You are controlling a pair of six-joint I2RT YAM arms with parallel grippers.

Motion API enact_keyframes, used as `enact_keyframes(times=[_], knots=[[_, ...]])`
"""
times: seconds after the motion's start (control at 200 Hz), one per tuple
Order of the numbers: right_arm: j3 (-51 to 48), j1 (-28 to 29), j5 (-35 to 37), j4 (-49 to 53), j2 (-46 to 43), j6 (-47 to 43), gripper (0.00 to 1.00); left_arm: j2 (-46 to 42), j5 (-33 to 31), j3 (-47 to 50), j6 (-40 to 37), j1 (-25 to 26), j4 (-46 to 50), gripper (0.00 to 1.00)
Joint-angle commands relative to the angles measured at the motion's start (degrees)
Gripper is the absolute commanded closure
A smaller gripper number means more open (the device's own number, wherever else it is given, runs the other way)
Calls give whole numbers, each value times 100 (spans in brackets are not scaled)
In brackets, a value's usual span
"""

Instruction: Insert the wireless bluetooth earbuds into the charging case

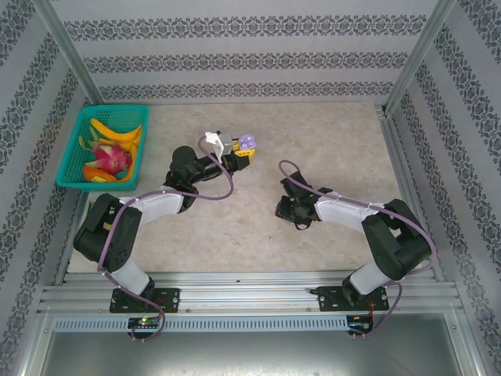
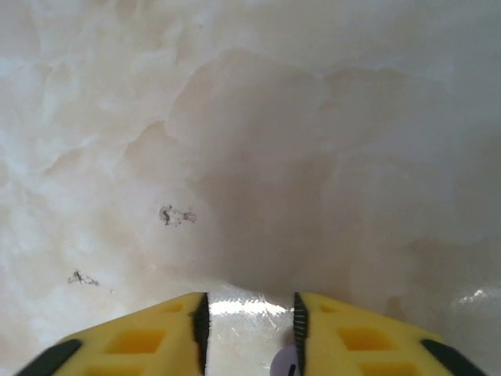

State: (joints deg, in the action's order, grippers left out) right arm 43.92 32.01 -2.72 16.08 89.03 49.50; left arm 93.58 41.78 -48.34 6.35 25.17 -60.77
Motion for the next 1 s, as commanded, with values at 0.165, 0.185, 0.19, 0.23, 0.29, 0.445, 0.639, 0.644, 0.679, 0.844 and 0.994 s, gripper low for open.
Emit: enact_keyframes(times=[0.165,0.185,0.19,0.23,0.29,0.445,0.639,0.644,0.679,0.844,0.994], knots=[[444,445,697,845,-218,-1097,44,-136,14,36,7,83,-209,100],[469,483,738,932,-218,-1226,44,-138,10,43,7,90,-206,100],[477,491,751,954,-219,-1255,44,-138,12,43,7,83,-207,100],[498,531,768,1060,-221,-1549,44,-147,8,39,2,78,-198,100],[477,542,695,1124,-233,-1915,44,-165,13,50,-1,85,-198,100],[458,472,690,1330,-197,-2431,46,-180,3,69,6,85,-225,100],[489,362,571,1319,-6,-2549,49,-225,-13,96,-1,80,-219,100],[492,360,571,1319,-3,-2550,49,-230,-17,96,-2,87,-217,100],[508,352,571,1310,40,-2556,50,-239,-20,104,-8,81,-216,100],[572,326,606,1302,253,-2590,52,-286,-30,140,-36,84,-198,100],[626,346,571,1337,402,-2564,55,-296,-38,149,-34,85,-215,100]])
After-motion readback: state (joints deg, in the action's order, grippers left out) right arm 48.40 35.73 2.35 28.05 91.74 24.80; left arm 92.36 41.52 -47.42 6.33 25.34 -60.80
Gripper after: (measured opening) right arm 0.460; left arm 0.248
